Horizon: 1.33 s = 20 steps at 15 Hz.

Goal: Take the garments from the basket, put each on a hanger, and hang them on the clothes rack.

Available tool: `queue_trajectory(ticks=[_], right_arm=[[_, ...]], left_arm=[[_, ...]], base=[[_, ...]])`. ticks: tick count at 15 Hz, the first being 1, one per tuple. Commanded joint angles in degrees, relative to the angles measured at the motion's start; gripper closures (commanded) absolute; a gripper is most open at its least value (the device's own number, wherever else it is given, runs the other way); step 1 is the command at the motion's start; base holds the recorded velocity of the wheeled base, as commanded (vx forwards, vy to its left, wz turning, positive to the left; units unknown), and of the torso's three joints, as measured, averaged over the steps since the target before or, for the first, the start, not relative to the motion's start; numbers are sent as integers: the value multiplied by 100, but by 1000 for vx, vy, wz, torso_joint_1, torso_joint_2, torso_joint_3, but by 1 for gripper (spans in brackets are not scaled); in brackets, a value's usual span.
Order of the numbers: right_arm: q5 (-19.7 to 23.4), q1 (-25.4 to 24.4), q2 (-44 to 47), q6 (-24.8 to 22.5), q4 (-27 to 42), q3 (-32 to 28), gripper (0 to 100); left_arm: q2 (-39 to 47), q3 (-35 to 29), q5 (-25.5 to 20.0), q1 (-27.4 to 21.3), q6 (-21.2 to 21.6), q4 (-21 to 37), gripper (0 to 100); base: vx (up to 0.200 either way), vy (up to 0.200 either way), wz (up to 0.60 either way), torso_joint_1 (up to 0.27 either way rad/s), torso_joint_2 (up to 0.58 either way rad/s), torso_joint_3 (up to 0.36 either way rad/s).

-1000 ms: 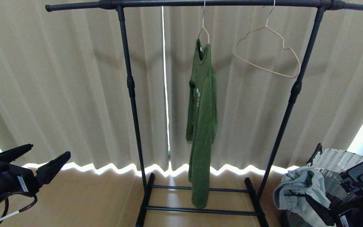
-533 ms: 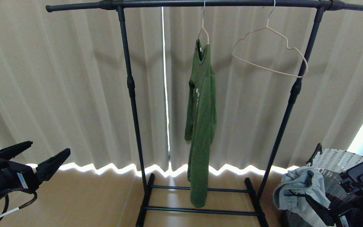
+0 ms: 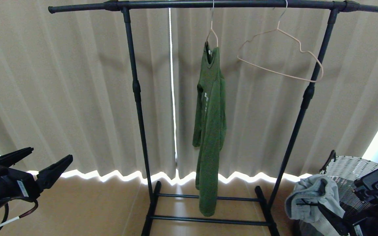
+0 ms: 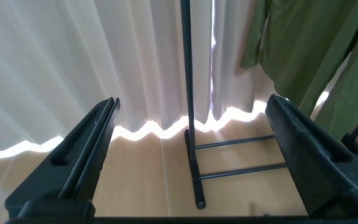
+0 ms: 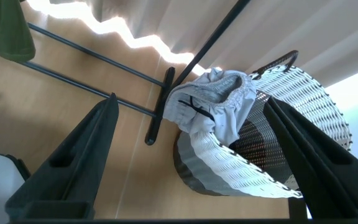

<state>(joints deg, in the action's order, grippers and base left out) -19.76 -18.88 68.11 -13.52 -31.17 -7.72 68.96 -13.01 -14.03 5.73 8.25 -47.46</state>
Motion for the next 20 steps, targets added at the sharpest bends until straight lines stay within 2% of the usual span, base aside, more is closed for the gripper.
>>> queue_trajectory(ticks=[1,11,20], right_arm=[[-1,-1,9,-2,-3,7,0],[-1,-1,1,-28,-12,60,0],[-10,-1,18,-28,-3,104,0]], left_arm=[[12,9,-3,-2,1,8,0],[-6,70,-3,-2,18,8,0],[-14,132,6,-2,1,44,0]], base=[[0,-200,0,-2,2,7],[0,-200,0,2,2,2],[0,0,0,0,0,0]])
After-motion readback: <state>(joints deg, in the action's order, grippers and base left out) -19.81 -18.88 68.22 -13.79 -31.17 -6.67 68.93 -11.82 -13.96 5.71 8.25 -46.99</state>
